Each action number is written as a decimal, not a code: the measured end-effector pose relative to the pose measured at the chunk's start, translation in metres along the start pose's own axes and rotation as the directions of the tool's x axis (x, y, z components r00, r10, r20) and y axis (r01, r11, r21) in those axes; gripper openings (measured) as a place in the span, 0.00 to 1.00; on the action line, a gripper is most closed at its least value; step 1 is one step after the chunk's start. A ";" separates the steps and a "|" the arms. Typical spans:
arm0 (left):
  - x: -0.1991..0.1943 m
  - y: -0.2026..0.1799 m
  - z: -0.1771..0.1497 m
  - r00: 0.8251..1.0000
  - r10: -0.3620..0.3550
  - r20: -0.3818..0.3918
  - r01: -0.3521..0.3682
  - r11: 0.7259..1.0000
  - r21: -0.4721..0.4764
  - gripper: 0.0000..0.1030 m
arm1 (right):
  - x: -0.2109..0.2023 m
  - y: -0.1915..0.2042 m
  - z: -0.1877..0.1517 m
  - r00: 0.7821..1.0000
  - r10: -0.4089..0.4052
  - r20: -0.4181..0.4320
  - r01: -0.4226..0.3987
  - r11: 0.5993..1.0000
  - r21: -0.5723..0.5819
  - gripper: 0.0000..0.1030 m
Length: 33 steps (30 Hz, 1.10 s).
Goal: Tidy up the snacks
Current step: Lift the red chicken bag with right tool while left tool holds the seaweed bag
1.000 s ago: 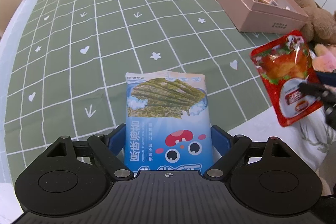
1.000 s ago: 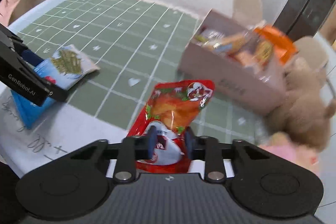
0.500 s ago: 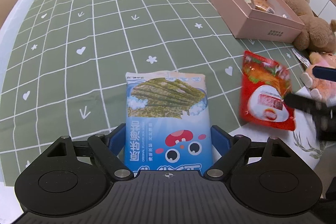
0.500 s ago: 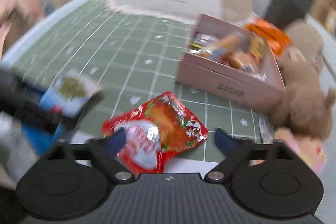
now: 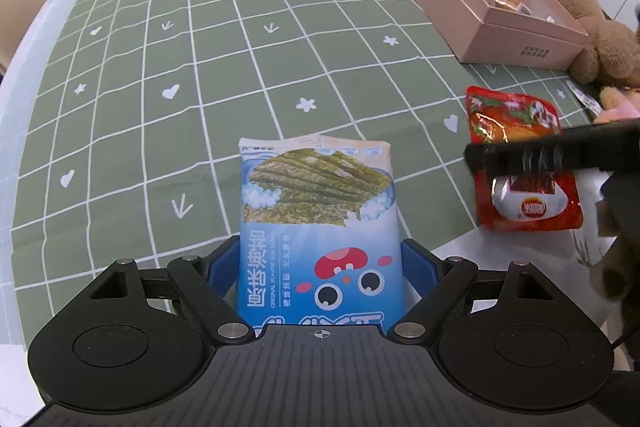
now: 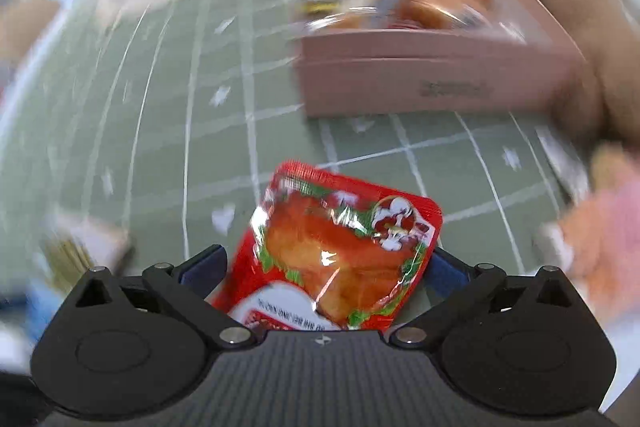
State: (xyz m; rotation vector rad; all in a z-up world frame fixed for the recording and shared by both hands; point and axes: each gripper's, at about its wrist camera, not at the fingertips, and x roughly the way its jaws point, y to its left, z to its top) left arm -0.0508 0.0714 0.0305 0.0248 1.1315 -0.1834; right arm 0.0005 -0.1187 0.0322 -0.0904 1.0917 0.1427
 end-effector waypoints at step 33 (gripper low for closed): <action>-0.016 -0.002 0.010 0.992 -0.127 0.007 0.128 0.990 -0.063 0.81 | -0.026 -0.027 -0.021 0.991 0.107 0.078 -0.092 0.981 -0.169 0.28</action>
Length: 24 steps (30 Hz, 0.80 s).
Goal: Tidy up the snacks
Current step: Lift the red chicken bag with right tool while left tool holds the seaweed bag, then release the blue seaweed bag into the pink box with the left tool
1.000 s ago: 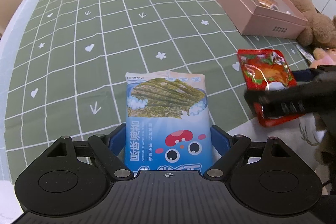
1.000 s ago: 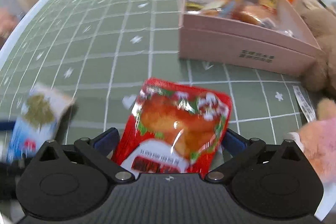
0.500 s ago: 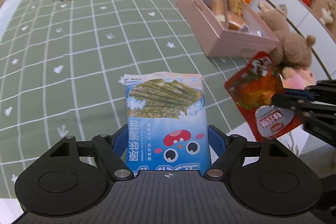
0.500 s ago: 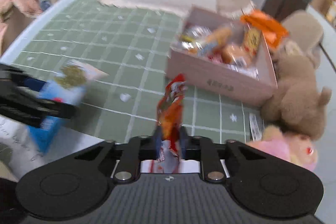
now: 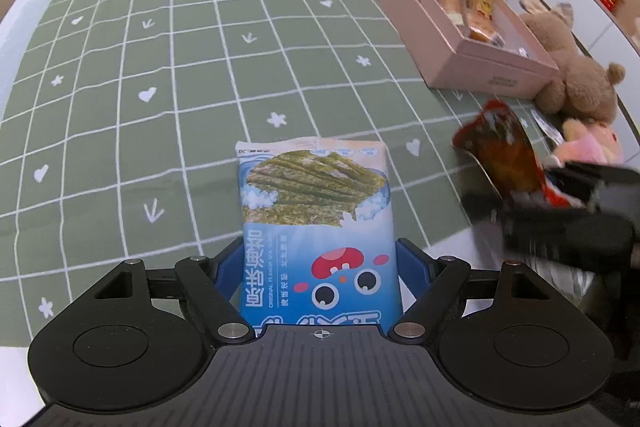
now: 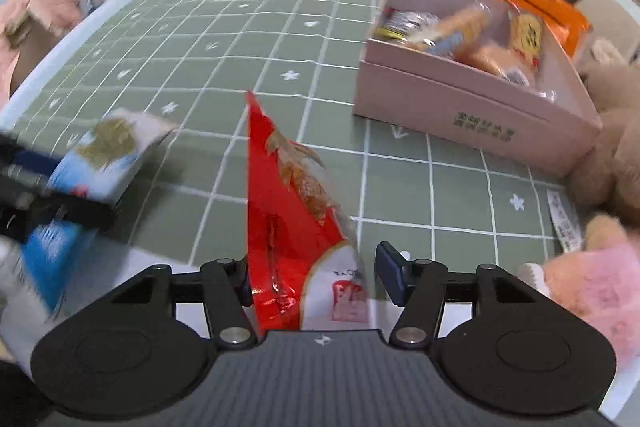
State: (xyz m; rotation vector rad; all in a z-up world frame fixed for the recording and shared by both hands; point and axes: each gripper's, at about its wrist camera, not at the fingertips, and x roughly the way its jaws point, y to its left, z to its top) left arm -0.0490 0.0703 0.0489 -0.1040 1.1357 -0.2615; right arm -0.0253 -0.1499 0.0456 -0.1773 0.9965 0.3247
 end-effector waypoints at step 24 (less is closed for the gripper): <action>0.012 -0.139 0.255 0.924 -0.297 0.242 0.240 0.941 0.239 0.86 | -0.118 -0.089 -0.003 0.979 -0.064 0.192 0.011 0.965 0.263 0.38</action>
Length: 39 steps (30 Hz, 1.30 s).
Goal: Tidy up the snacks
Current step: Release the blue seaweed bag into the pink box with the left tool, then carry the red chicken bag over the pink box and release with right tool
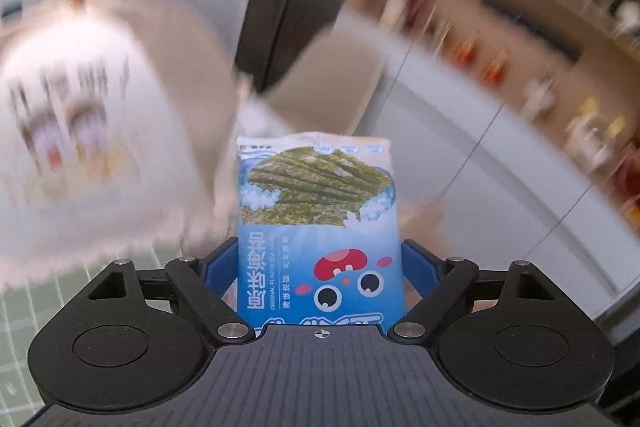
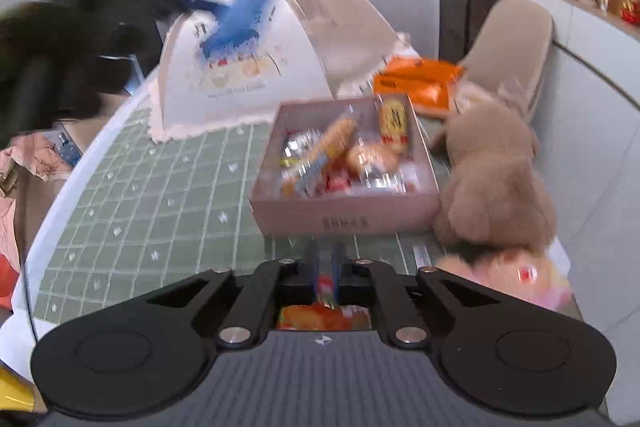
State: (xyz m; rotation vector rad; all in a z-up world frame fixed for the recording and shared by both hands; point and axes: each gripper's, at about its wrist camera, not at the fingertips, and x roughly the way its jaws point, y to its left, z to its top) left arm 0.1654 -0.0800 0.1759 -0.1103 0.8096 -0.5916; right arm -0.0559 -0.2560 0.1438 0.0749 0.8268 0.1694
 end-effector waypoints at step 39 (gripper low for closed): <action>-0.008 0.038 -0.219 0.964 -0.138 -0.228 0.060 0.946 -0.318 0.60 | 0.062 0.015 -0.072 0.979 -0.018 -0.201 -0.007 0.992 -0.125 0.99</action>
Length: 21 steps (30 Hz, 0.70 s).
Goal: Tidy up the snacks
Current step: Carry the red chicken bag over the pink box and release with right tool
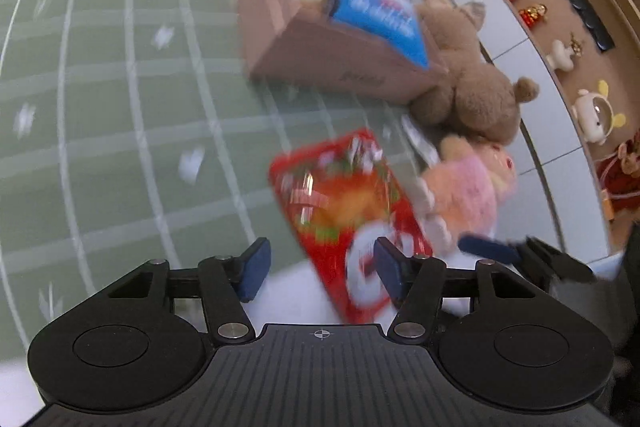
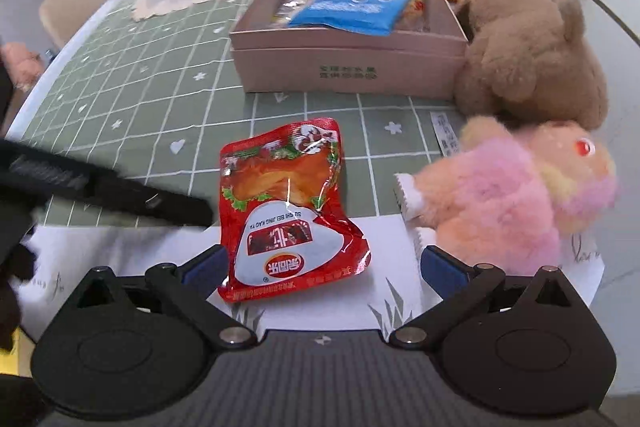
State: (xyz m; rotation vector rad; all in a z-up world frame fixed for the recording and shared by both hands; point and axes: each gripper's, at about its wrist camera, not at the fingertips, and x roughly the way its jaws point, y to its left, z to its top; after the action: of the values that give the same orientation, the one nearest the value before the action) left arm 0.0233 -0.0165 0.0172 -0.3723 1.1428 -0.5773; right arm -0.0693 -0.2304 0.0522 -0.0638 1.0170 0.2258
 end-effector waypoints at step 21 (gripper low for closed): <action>0.003 -0.026 0.006 0.999 -0.025 0.023 0.025 1.000 0.011 0.28 | -0.020 -0.015 -0.002 0.986 0.141 0.089 -0.145 0.988 0.042 0.48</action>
State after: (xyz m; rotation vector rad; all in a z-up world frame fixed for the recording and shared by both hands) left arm 0.0231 -0.0394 0.0316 -0.3837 1.1139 -0.5993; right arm -0.0781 -0.2489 0.0671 0.0627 0.9414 0.3326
